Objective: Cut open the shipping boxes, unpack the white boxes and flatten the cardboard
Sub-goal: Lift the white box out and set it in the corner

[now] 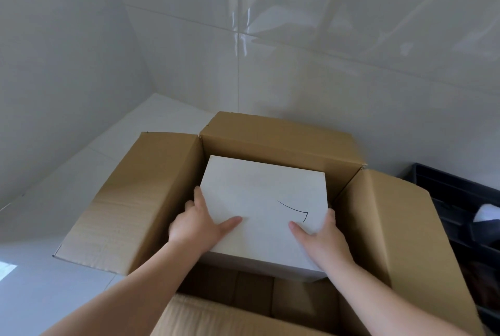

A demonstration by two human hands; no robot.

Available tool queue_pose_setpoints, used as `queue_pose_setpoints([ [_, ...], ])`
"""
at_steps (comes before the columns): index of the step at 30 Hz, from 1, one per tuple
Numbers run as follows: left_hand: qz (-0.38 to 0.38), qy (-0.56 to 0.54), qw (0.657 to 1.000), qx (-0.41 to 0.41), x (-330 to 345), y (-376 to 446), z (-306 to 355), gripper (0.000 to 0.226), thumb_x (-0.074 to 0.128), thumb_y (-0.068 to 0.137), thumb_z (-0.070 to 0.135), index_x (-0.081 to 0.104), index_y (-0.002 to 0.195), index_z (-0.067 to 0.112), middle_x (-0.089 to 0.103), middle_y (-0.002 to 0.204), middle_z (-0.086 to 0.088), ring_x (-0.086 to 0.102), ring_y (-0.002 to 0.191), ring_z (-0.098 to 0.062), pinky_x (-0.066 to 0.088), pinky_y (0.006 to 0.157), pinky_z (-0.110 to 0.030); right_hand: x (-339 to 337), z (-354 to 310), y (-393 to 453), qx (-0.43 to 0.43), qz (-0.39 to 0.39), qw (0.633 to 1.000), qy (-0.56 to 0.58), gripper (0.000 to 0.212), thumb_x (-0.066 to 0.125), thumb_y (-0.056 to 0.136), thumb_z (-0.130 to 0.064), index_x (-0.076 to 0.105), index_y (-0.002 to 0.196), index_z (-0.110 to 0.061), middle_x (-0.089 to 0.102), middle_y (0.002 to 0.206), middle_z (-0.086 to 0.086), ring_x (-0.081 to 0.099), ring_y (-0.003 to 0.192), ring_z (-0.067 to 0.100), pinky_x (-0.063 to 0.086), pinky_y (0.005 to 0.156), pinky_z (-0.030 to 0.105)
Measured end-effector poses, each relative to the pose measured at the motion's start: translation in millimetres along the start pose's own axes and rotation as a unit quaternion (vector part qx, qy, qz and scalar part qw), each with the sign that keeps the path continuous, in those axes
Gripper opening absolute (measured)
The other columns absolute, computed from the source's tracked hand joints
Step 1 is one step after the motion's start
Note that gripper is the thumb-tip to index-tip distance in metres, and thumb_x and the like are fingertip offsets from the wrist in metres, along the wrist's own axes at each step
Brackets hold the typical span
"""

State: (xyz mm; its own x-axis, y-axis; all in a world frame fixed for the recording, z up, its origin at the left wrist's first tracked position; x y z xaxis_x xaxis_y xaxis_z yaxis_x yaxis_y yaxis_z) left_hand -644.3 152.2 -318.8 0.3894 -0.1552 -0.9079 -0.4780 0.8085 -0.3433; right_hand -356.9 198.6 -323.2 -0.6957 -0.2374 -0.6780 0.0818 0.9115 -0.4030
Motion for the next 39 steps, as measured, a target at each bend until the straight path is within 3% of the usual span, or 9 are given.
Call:
queue_pose_setpoints([
  [4,-0.035,-0.137,0.989,-0.037,2,4,-11,0.111,0.057,0.053,0.086,0.020,0.137,0.024,0.055,0.111,0.004,0.058,0.092,-0.021,0.052,0.071,-0.034,0,7,-2,0.022,0.002,0.997,0.069,0.077,0.075,0.073,-0.053,0.038,0.129,-0.017,0.060,0.115,-0.001,0.058,0.095,0.020,0.049,0.077,0.032],
  [7,-0.019,-0.148,0.988,-0.023,-1,2,-11,0.097,0.060,0.053,0.084,0.032,0.125,0.024,0.056,0.101,0.008,0.058,0.085,-0.017,0.051,0.065,-0.031,-1,10,-3,0.027,0.015,0.998,0.063,0.072,0.076,0.071,-0.054,0.044,0.121,-0.015,0.062,0.109,0.000,0.060,0.093,0.022,0.051,0.077,0.034],
  [10,0.007,-0.122,0.992,-0.017,-8,-2,-9,0.095,0.056,0.052,0.087,0.034,0.120,0.024,0.055,0.094,0.011,0.057,0.079,-0.015,0.048,0.057,-0.028,-5,8,-3,0.016,0.022,0.998,0.053,0.070,0.076,0.069,-0.056,0.045,0.118,-0.016,0.063,0.108,0.000,0.061,0.095,0.023,0.052,0.079,0.036],
  [17,0.044,-0.055,0.997,-0.027,-48,-14,3,0.089,0.047,0.051,0.093,0.032,0.103,0.022,0.051,0.078,0.010,0.049,0.064,-0.011,0.039,0.048,-0.026,-40,-22,-4,-0.027,0.017,0.999,0.016,0.071,0.073,0.066,-0.065,0.049,0.114,-0.020,0.064,0.105,-0.006,0.062,0.092,0.018,0.049,0.070,0.031],
  [23,0.072,-0.065,0.995,-0.011,-107,-28,19,0.091,0.043,0.049,0.095,0.032,0.100,0.021,0.057,0.074,0.008,0.056,0.060,-0.012,0.039,0.044,-0.024,-85,-75,-9,-0.071,-0.005,0.997,0.021,0.078,0.068,0.055,-0.075,0.060,0.114,-0.024,0.069,0.099,-0.011,0.066,0.090,0.016,0.054,0.083,0.038],
  [28,0.094,-0.076,0.992,-0.027,-164,-42,20,0.092,0.044,0.048,0.095,0.035,0.103,0.021,0.060,0.069,0.007,0.059,0.059,-0.012,0.042,0.045,-0.023,-113,-127,-24,-0.103,-0.003,0.994,0.028,0.081,0.068,0.049,-0.075,0.062,0.111,-0.023,0.071,0.097,-0.011,0.067,0.089,0.016,0.054,0.084,0.038],
  [34,0.129,-0.090,0.986,-0.054,-220,-63,10,0.092,0.044,0.047,0.095,0.036,0.100,0.021,0.060,0.072,0.006,0.060,0.059,-0.013,0.040,0.043,-0.023,-136,-189,-41,-0.177,-0.020,0.984,0.023,0.049,0.073,0.065,-0.062,0.070,0.101,-0.029,0.072,0.086,-0.016,0.067,0.081,0.011,0.054,0.076,0.032],
  [39,0.175,-0.111,0.975,-0.083,-270,-69,7,0.089,0.047,0.047,0.093,0.037,0.098,0.020,0.058,0.073,0.006,0.056,0.061,-0.013,0.038,0.045,-0.023,-151,-248,-38,-0.238,-0.057,0.969,0.040,0.046,0.073,0.071,-0.057,0.069,0.107,-0.030,0.071,0.096,-0.014,0.067,0.089,0.015,0.053,0.088,0.039],
])
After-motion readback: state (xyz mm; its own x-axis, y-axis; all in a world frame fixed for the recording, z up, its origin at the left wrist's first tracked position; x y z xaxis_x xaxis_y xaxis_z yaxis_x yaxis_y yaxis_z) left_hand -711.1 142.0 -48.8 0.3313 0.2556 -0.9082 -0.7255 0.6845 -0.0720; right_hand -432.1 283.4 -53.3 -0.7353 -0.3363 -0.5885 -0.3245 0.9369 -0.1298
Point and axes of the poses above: each hand's wrist, its own y-axis towards the middle knuckle, its own x-axis out of the palm, z = x × y, the point moved 6 cm from there along y, towards the middle knuckle
